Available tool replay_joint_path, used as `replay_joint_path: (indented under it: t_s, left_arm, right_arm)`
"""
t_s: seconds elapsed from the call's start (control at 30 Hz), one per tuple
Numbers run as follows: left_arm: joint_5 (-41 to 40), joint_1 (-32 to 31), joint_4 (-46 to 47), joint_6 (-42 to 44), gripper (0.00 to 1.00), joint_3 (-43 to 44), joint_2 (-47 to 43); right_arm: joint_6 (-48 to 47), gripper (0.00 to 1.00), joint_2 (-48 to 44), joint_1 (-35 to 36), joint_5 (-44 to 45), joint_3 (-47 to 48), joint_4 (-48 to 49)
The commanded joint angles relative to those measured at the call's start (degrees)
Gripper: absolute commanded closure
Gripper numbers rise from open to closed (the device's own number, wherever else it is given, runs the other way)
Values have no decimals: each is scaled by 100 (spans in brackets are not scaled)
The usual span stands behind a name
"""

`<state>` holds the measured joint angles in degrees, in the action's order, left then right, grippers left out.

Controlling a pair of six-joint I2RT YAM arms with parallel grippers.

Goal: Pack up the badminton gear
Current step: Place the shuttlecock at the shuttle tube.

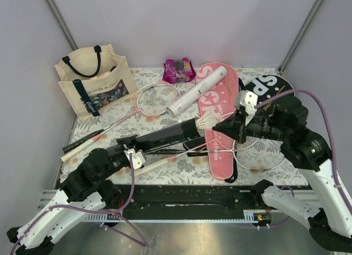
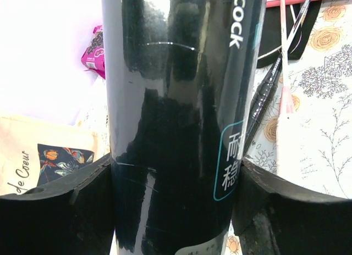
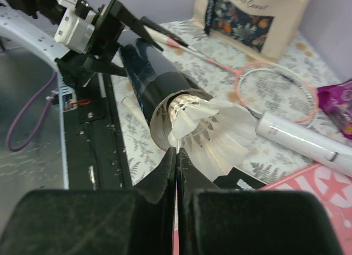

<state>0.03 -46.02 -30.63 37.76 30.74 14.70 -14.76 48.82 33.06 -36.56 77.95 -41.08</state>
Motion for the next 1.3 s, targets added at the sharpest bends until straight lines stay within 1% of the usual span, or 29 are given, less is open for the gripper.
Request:
replay_joint_path:
  t_s: [0.0,0.1,0.23,0.33,0.4,0.6,0.73,0.83,0.93,1.1,1.17,1.23,1.27]
  left_arm:
    - [331,14,637,56,57,283,33]
    - [392,23,708,118,57,257,-11]
    - [445,14,743,179,57,231,15]
    - [463,14,813,188,57,204,42]
    - [436,23,857,179,57,195,42]
    - [155,14,945,109,57,108,25]
    - [146,14,1129,21,57,11,-55]
    - [155,14,1261,-23,57,-77,-72]
    - [146,14,1358,-58,57,-174,-116]
    - [102,14,1525,-137,57,-332,-204]
    - [15,14,1534,-181,57,-350,-169]
    - [-301,14,1499,-233,57,-341,-64]
    - [-389,14,1481,-260,57,-349,-38]
  right_arm:
    - [88,100,365,34,-844,-26,-31]
    - [61,100,532,34,-1002,9,21]
    - [377,99,734,25,-1301,-78,529]
    - [711,95,971,34,-1337,-105,873]
    - [895,89,1147,34,-1363,-87,970]
    - [1177,85,1455,34,-1346,-78,997]
    - [1440,85,1560,43,-1389,-148,1329]
    - [2134,88,1674,43,-1617,-359,2023]
    - [2565,90,1763,34,-1741,-500,2542]
    - [2759,91,1912,43,-1627,-518,2658]
    - [2908,84,1947,43,-1557,-501,2675]
    - [3058,78,1947,34,-1425,-430,2667]
    - [3163,73,1930,34,-1311,-378,2658]
